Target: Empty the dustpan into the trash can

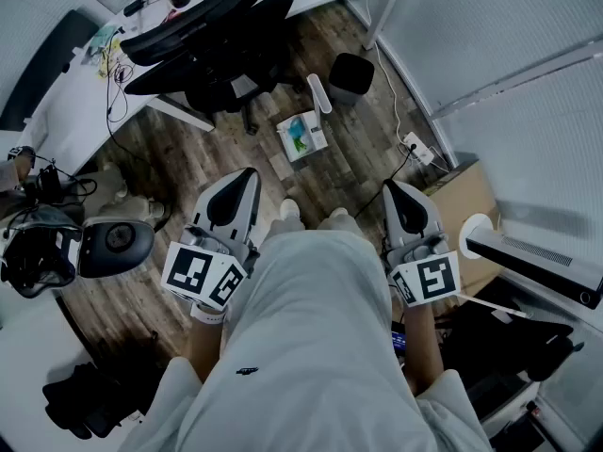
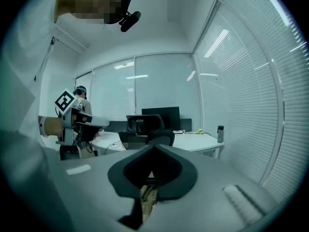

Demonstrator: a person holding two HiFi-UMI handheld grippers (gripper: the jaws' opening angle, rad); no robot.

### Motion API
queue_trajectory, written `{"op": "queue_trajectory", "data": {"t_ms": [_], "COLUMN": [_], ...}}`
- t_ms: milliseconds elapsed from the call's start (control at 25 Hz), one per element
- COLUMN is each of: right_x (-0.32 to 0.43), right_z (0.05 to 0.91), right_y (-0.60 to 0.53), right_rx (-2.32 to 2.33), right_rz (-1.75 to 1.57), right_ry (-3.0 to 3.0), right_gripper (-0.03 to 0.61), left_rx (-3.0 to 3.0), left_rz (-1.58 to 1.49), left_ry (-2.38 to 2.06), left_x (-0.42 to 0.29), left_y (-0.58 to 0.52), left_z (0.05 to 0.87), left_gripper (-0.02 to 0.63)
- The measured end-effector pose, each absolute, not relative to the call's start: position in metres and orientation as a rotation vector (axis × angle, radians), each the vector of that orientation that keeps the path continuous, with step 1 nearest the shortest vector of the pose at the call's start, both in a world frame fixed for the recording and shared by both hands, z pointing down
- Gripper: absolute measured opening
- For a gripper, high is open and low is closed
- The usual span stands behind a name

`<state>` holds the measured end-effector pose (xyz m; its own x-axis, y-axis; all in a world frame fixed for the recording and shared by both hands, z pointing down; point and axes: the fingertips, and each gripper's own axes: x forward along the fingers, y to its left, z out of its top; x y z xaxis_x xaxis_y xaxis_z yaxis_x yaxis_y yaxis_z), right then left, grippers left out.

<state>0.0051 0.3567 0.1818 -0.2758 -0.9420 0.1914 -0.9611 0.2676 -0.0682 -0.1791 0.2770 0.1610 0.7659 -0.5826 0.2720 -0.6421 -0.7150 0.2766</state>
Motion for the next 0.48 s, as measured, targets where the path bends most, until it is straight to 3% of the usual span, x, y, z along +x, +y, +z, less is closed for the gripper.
{"op": "queue_trajectory", "data": {"t_ms": [480], "right_x": [0.033], "right_z": [0.175], "right_y": [0.365], "right_rx": [1.762], "right_rz": [0.248], "right_ry": [-2.539], "right_gripper": [0.008], "left_rx": [2.620], "left_rz": [0.269], "left_ry": [-0.968], "left_x": [-0.124], "left_y": [0.316], "left_z": [0.159], "left_gripper": [0.008]}}
